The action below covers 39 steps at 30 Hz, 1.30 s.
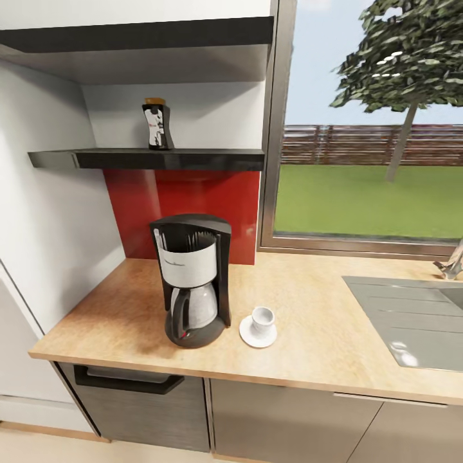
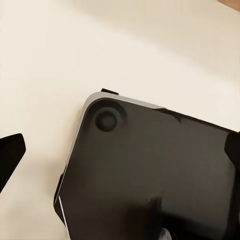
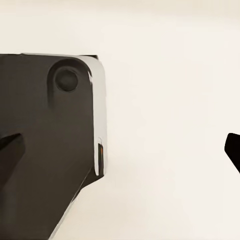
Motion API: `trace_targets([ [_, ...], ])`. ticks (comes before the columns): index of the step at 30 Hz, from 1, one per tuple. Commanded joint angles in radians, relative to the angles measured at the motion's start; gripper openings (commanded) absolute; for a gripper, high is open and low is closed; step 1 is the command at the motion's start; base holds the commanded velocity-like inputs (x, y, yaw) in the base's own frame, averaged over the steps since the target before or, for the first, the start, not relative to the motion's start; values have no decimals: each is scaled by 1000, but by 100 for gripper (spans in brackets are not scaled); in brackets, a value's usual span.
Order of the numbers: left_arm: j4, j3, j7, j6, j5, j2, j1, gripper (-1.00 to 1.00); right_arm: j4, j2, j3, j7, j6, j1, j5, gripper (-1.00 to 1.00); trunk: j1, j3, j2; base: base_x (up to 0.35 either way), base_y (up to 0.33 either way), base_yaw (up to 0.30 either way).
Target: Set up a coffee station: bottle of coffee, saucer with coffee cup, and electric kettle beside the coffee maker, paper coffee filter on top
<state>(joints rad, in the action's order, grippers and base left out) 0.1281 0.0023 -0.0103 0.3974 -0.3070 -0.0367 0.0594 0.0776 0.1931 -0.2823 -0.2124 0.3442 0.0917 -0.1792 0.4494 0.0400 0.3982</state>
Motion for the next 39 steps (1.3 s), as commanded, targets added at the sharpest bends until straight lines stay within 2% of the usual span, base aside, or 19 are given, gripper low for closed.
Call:
trace_targets([
  [1,2,1,-1,1,-5,0,0,100,1,-2,-9,-3,0,0,-11,100,1,2,2,0,0,12],
  [7,2,7,5,-4,-7,0,0,100,2,-4,-12,2,-2,0,-5,100,1,2,2,0,0,5],
  [8,2,0,-16,-25,-4,0,0,100,2,-53,-12,166,-44,0,-4,100,1,2,2,0,0,0],
  [10,0,3,-19,-28,-6,0,0,100,2,-80,-14,259,-80,0,-2,100,1,2,2,-8,0,0],
  [13,-4,8,-20,-30,-11,1,0,100,2,-88,-12,295,-100,0,-4,100,1,2,2,-57,-3,-4],
  [17,-6,10,-20,-30,-13,2,0,100,2,-87,-7,290,-104,0,-19,100,1,2,2,-132,-89,-119],
  [20,-7,11,-20,-31,-14,4,0,100,2,-85,-5,267,-103,0,-54,100,1,1,2,-172,-184,-240],
  [24,-9,12,-20,-30,-15,4,0,100,2,-84,-6,246,-102,0,-79,100,1,0,2,-175,-223,-280],
  [39,-13,12,-20,-31,-16,4,0,100,6,-84,-19,243,-99,0,-82,100,1,-2,2,-148,-249,-185],
])
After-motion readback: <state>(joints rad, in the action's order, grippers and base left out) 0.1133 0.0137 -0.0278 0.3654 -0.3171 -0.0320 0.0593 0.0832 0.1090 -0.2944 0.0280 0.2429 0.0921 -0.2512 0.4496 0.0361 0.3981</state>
